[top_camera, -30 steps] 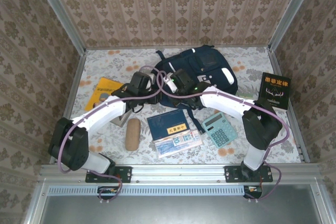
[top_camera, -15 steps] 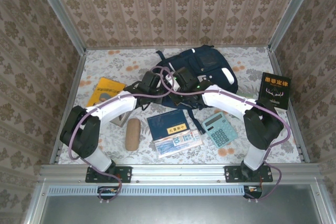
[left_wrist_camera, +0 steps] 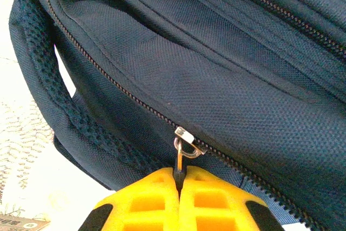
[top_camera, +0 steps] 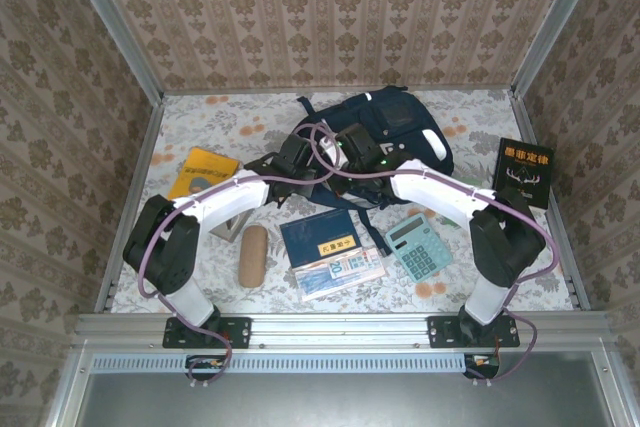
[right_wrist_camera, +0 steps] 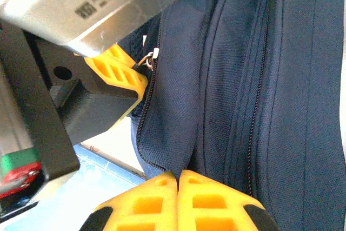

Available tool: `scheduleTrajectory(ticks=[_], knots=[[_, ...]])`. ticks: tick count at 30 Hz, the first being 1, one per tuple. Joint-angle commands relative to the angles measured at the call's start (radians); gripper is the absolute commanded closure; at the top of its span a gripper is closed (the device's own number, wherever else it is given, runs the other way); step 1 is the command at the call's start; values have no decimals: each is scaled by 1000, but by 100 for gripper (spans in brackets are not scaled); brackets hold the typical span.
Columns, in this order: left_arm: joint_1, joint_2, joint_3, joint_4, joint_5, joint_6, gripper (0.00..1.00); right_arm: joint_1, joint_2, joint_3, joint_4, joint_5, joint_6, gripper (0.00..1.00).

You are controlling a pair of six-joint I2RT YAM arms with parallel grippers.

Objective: Pack the student bag

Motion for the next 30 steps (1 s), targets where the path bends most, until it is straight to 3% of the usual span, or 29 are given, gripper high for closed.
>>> scheduleTrajectory(ticks=[1, 18, 27, 30], knots=[[21, -17, 37, -53, -28, 4, 100, -11, -78, -15, 16, -28, 12, 100], [325, 46, 170, -127, 67, -70, 100, -137, -240, -236, 37, 38, 19, 100], [285, -134, 47, -112, 141, -85, 100, -201, -56, -29, 52, 125, -9, 100], [244, -194, -10, -91, 180, -109, 100, -210, -22, 48, 26, 59, -15, 87]])
